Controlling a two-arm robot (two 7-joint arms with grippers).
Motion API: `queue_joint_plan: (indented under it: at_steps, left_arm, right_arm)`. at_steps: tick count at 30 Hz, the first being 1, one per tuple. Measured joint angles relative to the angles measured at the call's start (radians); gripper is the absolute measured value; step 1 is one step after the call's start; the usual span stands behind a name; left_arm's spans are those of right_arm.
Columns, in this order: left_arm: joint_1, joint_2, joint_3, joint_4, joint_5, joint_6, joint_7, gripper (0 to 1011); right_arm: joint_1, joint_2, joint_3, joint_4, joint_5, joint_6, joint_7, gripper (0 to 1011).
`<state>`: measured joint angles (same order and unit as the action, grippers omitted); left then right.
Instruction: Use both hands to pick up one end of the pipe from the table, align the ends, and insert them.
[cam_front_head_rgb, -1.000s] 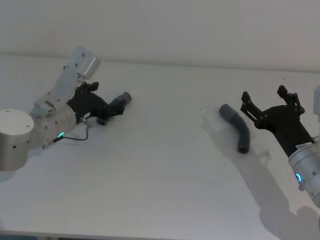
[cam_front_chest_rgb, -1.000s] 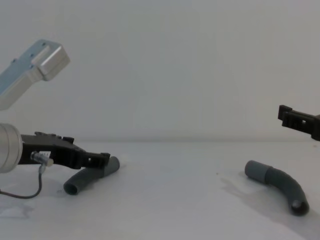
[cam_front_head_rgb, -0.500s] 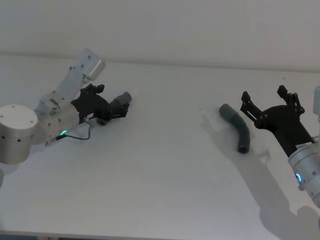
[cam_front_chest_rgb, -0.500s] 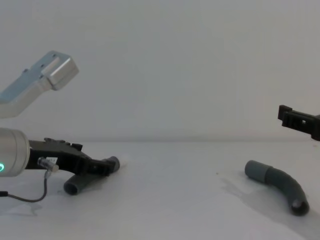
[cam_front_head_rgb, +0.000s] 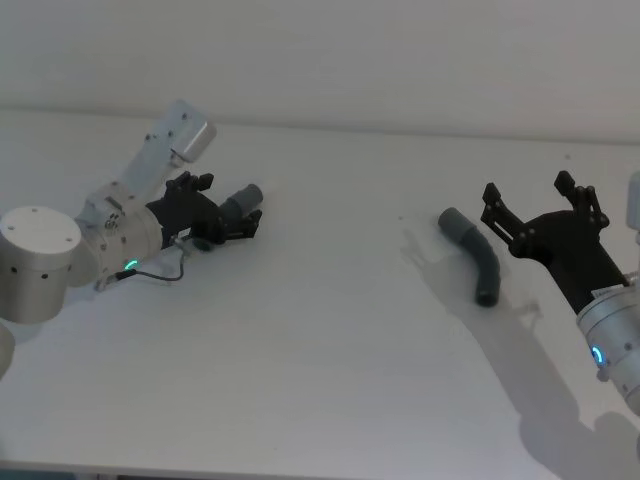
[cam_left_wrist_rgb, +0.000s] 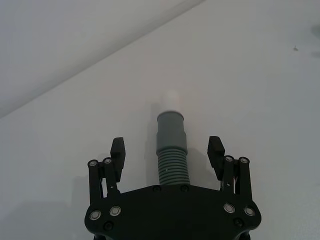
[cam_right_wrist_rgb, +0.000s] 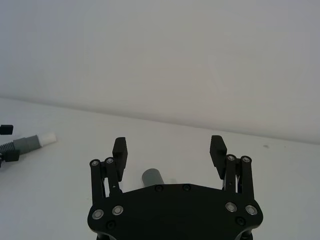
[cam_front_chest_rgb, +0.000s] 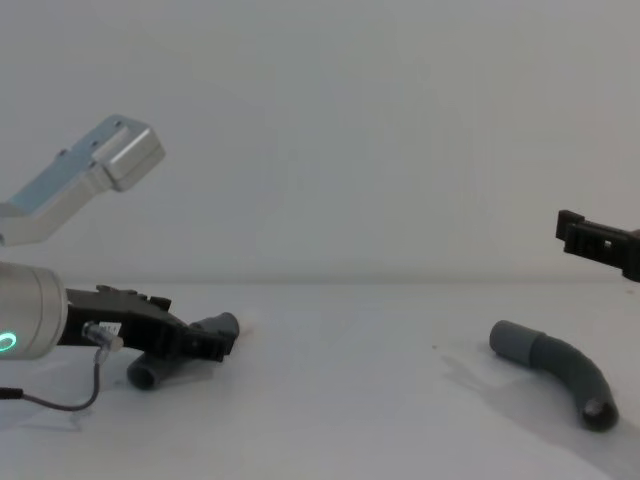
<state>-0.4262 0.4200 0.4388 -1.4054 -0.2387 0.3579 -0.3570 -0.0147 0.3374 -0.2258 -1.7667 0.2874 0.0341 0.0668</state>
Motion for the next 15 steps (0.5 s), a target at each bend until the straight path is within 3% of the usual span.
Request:
queue_joint_plan:
  at_steps: [12, 15]
  left_arm:
    - [-0.002, 0.0, 0.0, 0.004, 0.006, 0.02, -0.013, 1000]
    - [-0.003, 0.001, -0.001, 0.004, 0.007, 0.023, -0.015, 949]
  right_arm:
    - [0.0, 0.0, 0.0, 0.0, 0.0, 0.0, 0.0, 1004]
    - [0.0, 0.0, 0.0, 0.0, 0.0, 0.0, 0.0, 1004]
